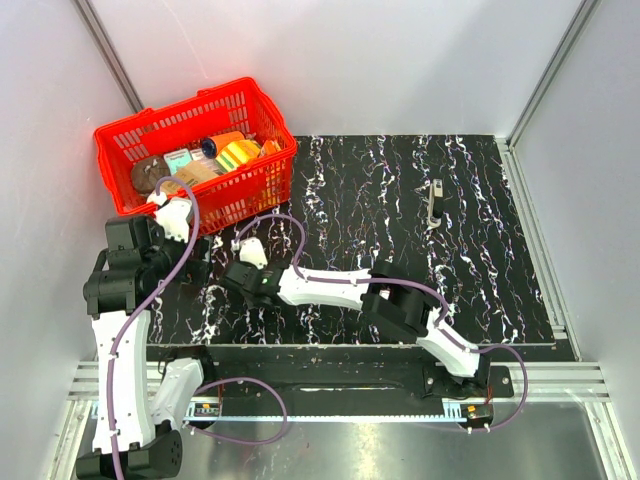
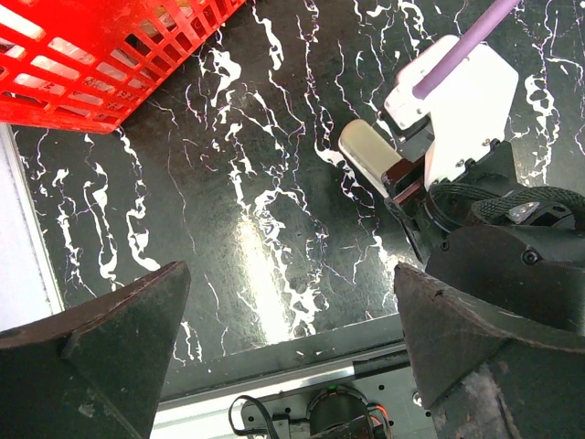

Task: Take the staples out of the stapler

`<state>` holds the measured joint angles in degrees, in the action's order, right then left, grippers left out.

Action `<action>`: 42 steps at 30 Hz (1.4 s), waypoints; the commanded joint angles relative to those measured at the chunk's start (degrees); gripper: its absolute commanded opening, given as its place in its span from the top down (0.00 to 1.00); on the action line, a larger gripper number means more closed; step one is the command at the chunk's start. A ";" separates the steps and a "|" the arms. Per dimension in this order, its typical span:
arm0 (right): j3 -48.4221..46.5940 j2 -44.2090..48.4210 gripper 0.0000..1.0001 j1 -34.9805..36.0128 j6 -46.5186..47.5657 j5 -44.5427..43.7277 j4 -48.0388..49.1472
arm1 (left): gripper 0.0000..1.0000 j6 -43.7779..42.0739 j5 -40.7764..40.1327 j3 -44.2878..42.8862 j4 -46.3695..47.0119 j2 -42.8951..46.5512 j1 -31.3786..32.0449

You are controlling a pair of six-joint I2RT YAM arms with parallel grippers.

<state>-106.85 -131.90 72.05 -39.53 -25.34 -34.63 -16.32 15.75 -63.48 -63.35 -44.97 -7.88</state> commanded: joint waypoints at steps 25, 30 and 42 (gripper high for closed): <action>-3.63 1.73 0.67 0.19 4.28 1.79 0.26 | 0.02 -2.05 -0.19 -0.59 1.21 1.29 -0.38; -2.85 4.97 0.90 -0.33 3.59 0.03 1.23 | 0.03 -2.14 0.16 -0.24 1.92 0.76 -0.38; 20.70 26.15 1.00 -6.57 -9.76 10.12 27.23 | 0.01 -11.80 15.00 3.44 1.83 1.29 -0.38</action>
<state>-91.77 -114.21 67.99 -42.09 -20.29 -22.48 -22.81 22.37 -62.48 -63.00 -44.25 -7.94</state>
